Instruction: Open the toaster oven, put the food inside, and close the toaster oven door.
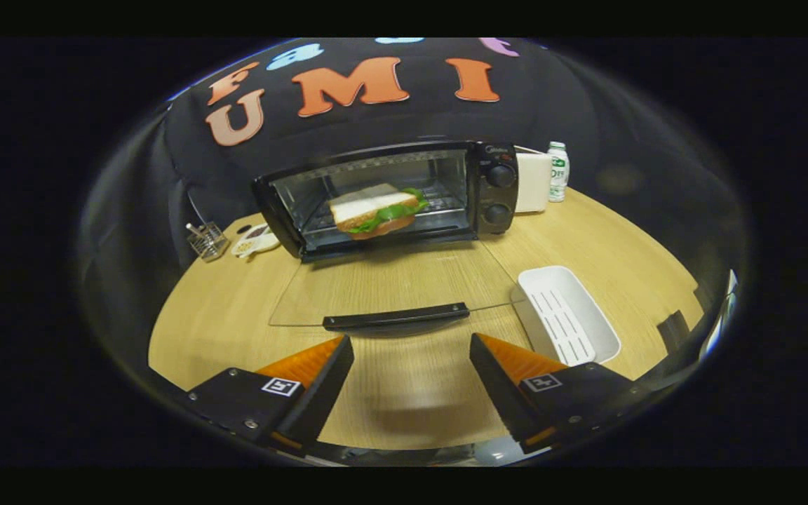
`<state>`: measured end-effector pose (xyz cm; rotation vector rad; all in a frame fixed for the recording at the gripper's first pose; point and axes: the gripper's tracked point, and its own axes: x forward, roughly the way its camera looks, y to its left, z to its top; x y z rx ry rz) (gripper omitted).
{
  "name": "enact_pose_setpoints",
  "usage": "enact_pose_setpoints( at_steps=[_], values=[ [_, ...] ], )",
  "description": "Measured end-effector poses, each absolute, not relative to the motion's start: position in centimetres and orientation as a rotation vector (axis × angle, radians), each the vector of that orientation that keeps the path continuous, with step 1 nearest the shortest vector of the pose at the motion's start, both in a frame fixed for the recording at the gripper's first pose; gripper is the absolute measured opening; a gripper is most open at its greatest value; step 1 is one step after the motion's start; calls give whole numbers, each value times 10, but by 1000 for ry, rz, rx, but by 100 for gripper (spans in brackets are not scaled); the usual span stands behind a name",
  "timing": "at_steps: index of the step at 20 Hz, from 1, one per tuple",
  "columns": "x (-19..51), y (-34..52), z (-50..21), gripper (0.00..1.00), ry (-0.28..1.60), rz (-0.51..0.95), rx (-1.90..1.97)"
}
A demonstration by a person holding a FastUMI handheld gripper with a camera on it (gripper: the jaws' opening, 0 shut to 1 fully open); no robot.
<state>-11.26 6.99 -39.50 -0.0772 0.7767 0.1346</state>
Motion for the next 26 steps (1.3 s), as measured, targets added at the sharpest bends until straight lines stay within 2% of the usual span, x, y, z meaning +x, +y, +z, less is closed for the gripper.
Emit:
enact_pose_setpoints(
  at_steps=[14,26],
  values=[
    [-86,79,-448,100,829,146,-185],
    [-53,96,-383,100,734,156,-93]
  ],
)
